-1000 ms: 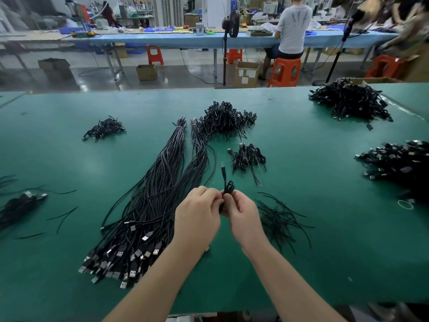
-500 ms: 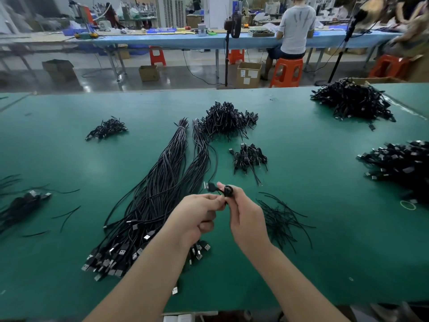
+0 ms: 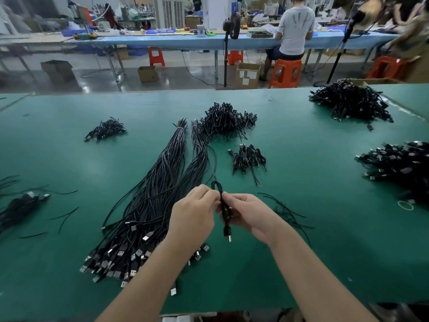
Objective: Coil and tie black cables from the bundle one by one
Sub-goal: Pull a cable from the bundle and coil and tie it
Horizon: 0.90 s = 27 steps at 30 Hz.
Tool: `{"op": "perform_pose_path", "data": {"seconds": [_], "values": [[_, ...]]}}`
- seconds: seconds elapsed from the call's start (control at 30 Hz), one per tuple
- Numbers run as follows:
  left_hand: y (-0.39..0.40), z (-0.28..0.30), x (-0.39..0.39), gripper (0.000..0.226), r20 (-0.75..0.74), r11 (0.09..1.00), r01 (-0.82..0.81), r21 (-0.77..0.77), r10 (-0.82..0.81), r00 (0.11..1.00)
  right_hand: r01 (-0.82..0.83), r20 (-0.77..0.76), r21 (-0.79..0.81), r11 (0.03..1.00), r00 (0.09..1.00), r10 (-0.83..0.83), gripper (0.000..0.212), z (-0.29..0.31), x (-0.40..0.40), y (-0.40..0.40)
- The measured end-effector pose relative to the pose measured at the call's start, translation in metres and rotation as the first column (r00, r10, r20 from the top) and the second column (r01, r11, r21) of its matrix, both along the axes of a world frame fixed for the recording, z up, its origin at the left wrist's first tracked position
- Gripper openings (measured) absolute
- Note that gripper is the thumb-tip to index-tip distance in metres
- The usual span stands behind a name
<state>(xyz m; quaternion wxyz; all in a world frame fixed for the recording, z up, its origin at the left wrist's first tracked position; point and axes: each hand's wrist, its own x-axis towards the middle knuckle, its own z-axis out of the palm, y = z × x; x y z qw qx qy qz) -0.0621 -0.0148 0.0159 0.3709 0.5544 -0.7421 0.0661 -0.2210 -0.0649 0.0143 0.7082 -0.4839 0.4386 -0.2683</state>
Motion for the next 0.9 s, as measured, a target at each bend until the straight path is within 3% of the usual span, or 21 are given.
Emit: {"op": "perform_pose_path", "data": {"seconds": [0.1, 0.2, 0.3, 0.43, 0.5, 0.67, 0.73, 0.8, 0.87, 0.9], "values": [[-0.002, 0.000, -0.001, 0.006, -0.087, 0.999, -0.040, -0.004, 0.040, 0.995, 0.060, 0.124, -0.009, 0.998, 0.991, -0.058, 0.024, 0.001, 0.003, -0.002], [-0.003, -0.001, -0.003, 0.005, -0.155, 0.996, -0.088, 0.008, 0.089, 0.984, 0.104, 0.133, -0.062, 0.993, 0.987, -0.095, 0.020, 0.002, 0.006, -0.003], [-0.007, 0.000, -0.005, 0.008, -0.366, 0.981, -0.119, 0.150, 0.167, 0.915, 0.168, 0.135, -0.118, 0.979, 0.979, -0.152, 0.015, 0.006, 0.012, 0.000], [-0.011, 0.000, -0.009, 0.017, -0.753, 0.911, 0.022, 0.412, 0.327, 0.571, 0.230, 0.131, -0.368, 0.901, 0.972, -0.195, 0.019, 0.009, 0.023, 0.003], [-0.010, 0.002, -0.009, 0.019, -0.814, 0.873, 0.103, 0.477, 0.394, 0.427, 0.233, 0.107, -0.443, 0.866, 0.973, -0.206, 0.021, 0.007, 0.025, 0.003], [-0.013, 0.001, 0.004, 0.010, -0.826, 0.745, 0.359, 0.562, 0.527, 0.200, 0.104, -0.042, -0.594, 0.798, 0.986, -0.160, 0.026, 0.001, 0.017, 0.003], [-0.013, -0.001, 0.008, 0.010, -0.829, 0.735, 0.389, 0.555, 0.525, 0.191, 0.011, -0.115, -0.608, 0.794, 0.988, -0.102, 0.036, 0.002, 0.014, 0.004], [-0.013, -0.003, 0.010, 0.013, -0.845, 0.775, 0.338, 0.534, 0.474, 0.248, 0.065, 0.023, -0.451, 0.890, 0.998, -0.061, 0.037, 0.004, 0.011, 0.003], [-0.011, -0.001, 0.012, 0.014, -0.804, 0.860, 0.172, 0.481, 0.355, 0.477, 0.146, 0.188, -0.146, 0.978, 0.975, -0.118, 0.019, 0.007, 0.010, -0.002], [-0.009, 0.000, 0.012, 0.013, -0.735, 0.903, 0.087, 0.421, 0.283, 0.616, 0.141, 0.176, -0.056, 0.988, 0.976, -0.129, 0.015, 0.009, 0.009, -0.003]]}}
